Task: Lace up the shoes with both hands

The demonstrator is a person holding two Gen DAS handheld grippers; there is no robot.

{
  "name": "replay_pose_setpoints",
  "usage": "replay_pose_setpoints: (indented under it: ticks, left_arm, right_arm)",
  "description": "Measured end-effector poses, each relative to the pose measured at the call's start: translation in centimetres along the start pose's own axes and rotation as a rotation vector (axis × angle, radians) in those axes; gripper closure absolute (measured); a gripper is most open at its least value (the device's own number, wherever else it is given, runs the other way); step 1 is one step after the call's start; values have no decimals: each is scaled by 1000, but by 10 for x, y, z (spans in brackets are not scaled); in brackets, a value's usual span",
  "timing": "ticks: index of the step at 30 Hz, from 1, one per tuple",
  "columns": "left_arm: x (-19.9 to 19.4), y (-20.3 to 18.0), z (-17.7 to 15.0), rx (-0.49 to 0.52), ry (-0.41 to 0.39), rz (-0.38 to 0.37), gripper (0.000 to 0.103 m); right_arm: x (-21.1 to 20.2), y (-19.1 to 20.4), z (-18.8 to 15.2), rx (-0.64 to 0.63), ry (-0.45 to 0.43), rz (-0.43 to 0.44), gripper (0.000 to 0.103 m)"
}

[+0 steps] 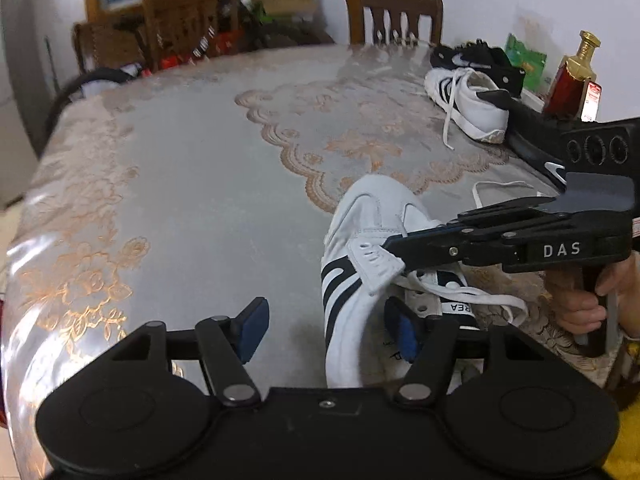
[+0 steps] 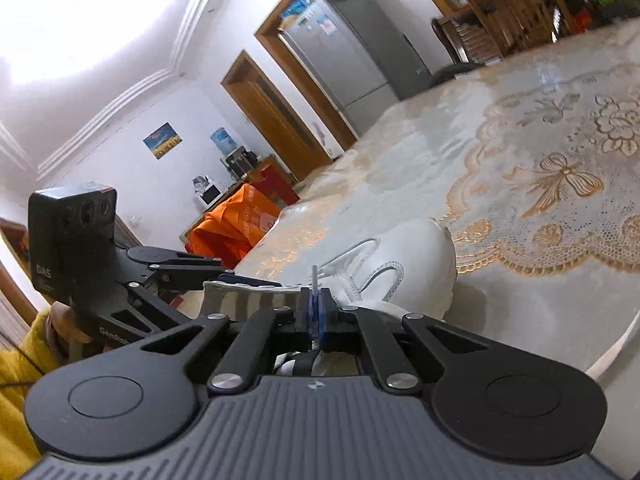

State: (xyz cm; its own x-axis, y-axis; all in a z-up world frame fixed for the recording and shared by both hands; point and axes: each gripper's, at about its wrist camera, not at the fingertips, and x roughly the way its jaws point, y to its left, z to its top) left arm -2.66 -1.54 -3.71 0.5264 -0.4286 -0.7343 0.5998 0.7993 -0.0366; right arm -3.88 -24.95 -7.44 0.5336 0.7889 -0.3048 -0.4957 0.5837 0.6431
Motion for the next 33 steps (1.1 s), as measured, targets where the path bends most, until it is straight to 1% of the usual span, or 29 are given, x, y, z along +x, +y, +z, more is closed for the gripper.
replay_pose_setpoints:
  ticks: [2, 4, 5, 8, 12, 14, 16, 20, 23, 26, 28, 32, 33]
  left_arm:
    - [-1, -7, -6, -4, -34, 44, 40]
    - [0, -8, -9, -44, -46, 73, 39]
    - [0, -8, -10, -69, -48, 85, 37]
    - [1, -7, -12, -132, -60, 121, 26]
    - [-9, -14, -17, -153, -98, 188, 26]
    - [-20, -21, -18, -133, -119, 223, 26]
    - [-33, -29, -19, -79, -131, 254, 26]
    - [-49, -55, -21, 120, -133, 331, 26]
    - [-48, -70, -24, 205, -119, 348, 27]
    - [-43, -78, -26, 270, -119, 358, 27]
    - [-39, -76, -24, 300, -124, 361, 27]
    - [-31, -63, -22, 283, -140, 308, 27]
    - [-29, -60, -22, 279, -149, 295, 31]
  right_arm:
    - [-2, 0, -1, 9, -5, 19, 101]
    - [-4, 0, -2, 19, -9, 39, 98]
    - [-4, 0, -2, 23, -12, 48, 98]
    - [-7, 1, -3, 29, -12, 75, 98]
    - [-7, 5, 0, 23, -4, 84, 97]
    - [-7, 4, 0, 31, -2, 94, 96]
    - [-7, 3, 1, 43, 0, 105, 96]
    - [-10, 0, -1, 60, -1, 118, 96]
    - [-9, 2, -3, 55, -5, 110, 96]
    - [-10, 5, -4, 50, -10, 103, 96]
    - [-10, 5, -5, 58, -14, 101, 96]
    - [-16, 9, -6, 51, -40, 81, 95]
    - [-19, 10, -6, 44, -57, 71, 92]
